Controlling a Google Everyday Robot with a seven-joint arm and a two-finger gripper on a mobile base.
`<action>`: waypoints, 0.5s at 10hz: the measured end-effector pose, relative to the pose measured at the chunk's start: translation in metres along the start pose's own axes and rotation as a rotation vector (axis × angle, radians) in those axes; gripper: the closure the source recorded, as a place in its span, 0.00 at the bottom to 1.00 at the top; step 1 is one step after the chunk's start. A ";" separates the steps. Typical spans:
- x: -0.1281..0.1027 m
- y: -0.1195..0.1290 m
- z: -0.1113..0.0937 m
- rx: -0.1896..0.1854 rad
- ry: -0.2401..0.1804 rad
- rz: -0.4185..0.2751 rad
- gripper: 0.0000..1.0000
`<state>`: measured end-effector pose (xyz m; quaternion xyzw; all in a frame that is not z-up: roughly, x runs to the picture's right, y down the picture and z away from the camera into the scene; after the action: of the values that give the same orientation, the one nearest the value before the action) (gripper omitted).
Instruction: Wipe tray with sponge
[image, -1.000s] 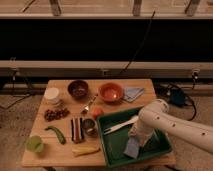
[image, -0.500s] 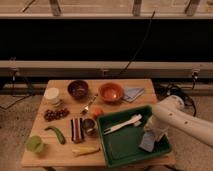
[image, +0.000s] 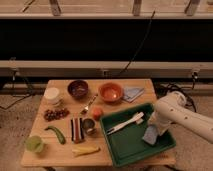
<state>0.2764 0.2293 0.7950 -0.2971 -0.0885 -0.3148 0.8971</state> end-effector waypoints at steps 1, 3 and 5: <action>-0.014 -0.007 0.000 0.006 -0.011 -0.016 1.00; -0.051 -0.021 0.001 0.015 -0.038 -0.052 1.00; -0.087 -0.025 0.004 0.017 -0.074 -0.088 1.00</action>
<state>0.1926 0.2608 0.7804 -0.2969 -0.1372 -0.3419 0.8810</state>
